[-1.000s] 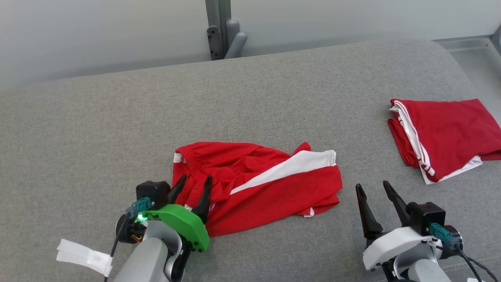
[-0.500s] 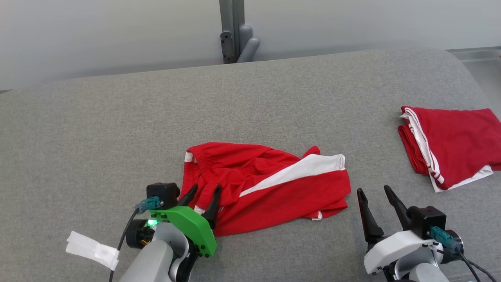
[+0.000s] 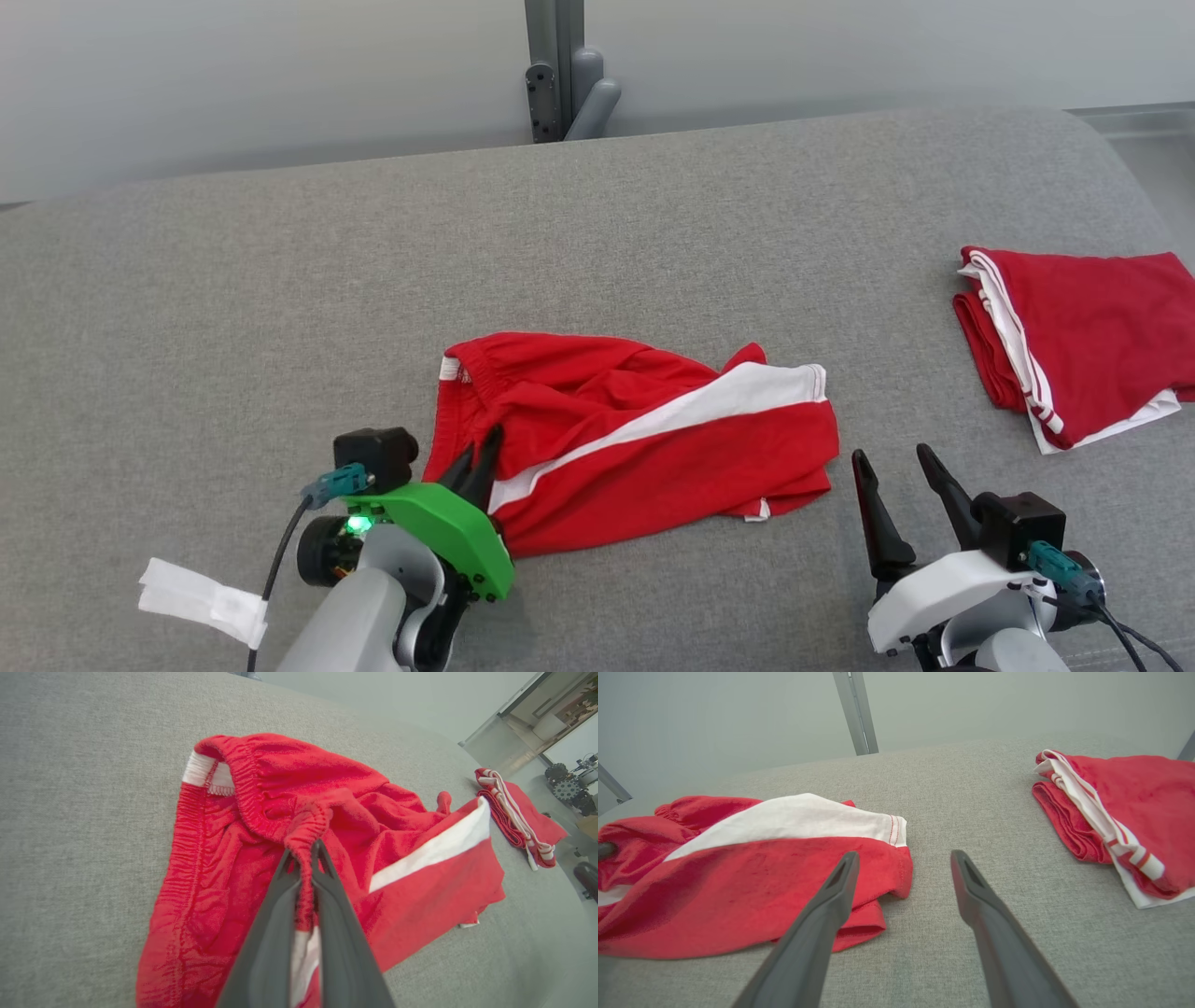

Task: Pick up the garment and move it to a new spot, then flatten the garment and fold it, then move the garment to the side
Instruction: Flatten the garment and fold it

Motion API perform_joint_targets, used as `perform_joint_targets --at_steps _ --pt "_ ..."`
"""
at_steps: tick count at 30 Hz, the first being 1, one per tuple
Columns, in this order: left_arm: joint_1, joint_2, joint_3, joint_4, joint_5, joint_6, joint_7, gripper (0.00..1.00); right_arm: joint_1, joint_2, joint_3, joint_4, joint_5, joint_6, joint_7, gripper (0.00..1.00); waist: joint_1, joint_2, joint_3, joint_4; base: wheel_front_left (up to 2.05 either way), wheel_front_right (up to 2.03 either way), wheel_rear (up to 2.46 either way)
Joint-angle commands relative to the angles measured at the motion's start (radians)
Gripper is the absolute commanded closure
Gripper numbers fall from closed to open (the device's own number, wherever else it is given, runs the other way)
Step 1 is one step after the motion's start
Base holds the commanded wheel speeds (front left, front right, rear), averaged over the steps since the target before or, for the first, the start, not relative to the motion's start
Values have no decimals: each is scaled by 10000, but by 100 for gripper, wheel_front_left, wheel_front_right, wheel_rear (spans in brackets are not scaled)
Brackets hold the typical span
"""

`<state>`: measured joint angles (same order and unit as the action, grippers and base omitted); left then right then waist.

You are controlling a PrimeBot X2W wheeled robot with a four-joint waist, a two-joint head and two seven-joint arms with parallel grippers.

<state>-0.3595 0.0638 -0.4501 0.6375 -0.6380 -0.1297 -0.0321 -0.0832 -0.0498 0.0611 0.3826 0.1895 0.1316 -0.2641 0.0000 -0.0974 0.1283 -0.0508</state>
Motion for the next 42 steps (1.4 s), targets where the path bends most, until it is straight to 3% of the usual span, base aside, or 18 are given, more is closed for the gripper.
perform_joint_targets --at_steps 1,10,16,17,18,19,25,31,42 --pt "19 103 168 -82 -14 158 -333 100 29 -29 -20 -14 51 -21 3 0 0 0 64 -11 0 0 0" --pt "-380 313 672 1035 417 1113 -1865 100 -147 -30 39 -17 -56 -19 3 0 0 0 231 -138 0 0 0" --pt "-602 392 1099 1982 596 1526 -2283 99 -201 -28 22 -7 -143 -19 4 0 0 0 151 -263 0 0 0" --pt "-629 456 1152 2104 690 1578 -2313 77 -198 -30 35 -13 -157 -21 3 0 0 0 125 -278 0 0 0" --pt "-658 520 1194 2226 771 1581 -2331 19 -196 -30 38 -25 -163 -19 4 0 0 0 101 -293 0 0 0" --pt "-696 568 1294 2237 840 1657 -2342 0 -199 -31 38 -45 -172 -19 3 0 0 0 76 -305 0 0 0" --pt "-33 801 1912 1228 1894 1986 -2322 0 -97 -28 -33 -293 -257 -19 3 0 0 0 -146 -284 0 0 0" --pt "1097 630 2755 -481 2969 2178 -2323 0 -8 -33 -75 -765 -292 -21 4 0 0 0 -372 -264 0 0 0" --pt "3155 60 3624 -2620 4391 1940 -2314 0 157 -32 -50 -1330 -225 -21 4 0 0 0 -727 -180 0 0 0"
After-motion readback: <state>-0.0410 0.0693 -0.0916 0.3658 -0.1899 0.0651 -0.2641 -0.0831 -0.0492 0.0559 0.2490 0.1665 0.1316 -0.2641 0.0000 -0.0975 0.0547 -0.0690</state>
